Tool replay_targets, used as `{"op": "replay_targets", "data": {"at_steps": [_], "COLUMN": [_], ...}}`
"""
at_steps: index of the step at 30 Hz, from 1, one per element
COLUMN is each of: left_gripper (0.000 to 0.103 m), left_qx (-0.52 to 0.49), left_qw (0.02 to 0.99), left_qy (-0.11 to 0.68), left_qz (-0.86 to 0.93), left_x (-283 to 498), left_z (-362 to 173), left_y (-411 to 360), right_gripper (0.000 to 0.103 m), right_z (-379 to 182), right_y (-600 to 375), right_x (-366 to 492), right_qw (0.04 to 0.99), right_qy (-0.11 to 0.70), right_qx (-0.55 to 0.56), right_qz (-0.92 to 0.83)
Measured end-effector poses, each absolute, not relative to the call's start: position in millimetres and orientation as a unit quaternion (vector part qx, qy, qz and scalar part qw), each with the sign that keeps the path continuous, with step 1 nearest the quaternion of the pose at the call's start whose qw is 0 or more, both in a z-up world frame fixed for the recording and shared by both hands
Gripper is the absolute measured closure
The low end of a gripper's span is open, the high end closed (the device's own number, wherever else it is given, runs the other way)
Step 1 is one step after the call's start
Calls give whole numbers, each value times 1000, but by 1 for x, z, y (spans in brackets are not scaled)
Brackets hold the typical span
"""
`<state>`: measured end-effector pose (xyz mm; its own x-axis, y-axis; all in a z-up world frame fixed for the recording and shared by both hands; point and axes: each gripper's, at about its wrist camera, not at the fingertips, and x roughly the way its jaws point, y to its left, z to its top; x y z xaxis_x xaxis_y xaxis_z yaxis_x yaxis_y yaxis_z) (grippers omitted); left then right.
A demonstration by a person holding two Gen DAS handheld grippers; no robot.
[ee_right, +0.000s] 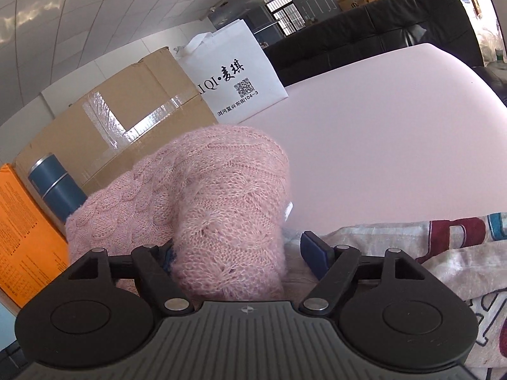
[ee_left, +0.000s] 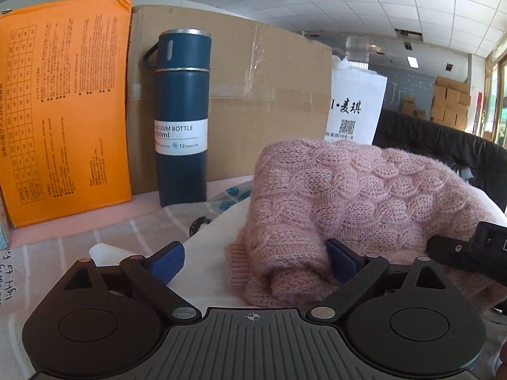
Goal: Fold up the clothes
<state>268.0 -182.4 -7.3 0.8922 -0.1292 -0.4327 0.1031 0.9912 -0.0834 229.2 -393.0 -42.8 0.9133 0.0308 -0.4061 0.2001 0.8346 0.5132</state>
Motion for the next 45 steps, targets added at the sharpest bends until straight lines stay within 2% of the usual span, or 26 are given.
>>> {"op": "replay_targets", "data": {"at_steps": [13,17,21,28,35,40,45], "left_gripper": [4,4,3,0,0,0,0], "left_qx": [12,27,47,49,24,-23,-108], "left_qw": [980,982,985,988,992,992,978], "left_qy": [197,183,163,146,120,97,75], "left_qz": [-35,-26,-10,-6,-31,-78,-163], "left_x": [197,157,106,28,-16,-26,-25], "left_z": [34,53,75,92,101,111,123], "left_y": [-160,-143,-119,-76,-53,-49,-42], "right_gripper": [12,10,0,0,0,0,0], "right_z": [-46,-41,-34,-18,32,96,151], "right_y": [-392,-389,-385,-384,-365,-367,-345], "right_x": [222,209,185,140,63,5,-57], "right_qw": [941,950,959,952,975,983,995], "right_qy": [177,128,37,-53,-89,-53,-32], "right_qx": [283,277,263,259,183,175,96], "right_qz": [-50,-62,-102,-154,-86,-25,-19]}}
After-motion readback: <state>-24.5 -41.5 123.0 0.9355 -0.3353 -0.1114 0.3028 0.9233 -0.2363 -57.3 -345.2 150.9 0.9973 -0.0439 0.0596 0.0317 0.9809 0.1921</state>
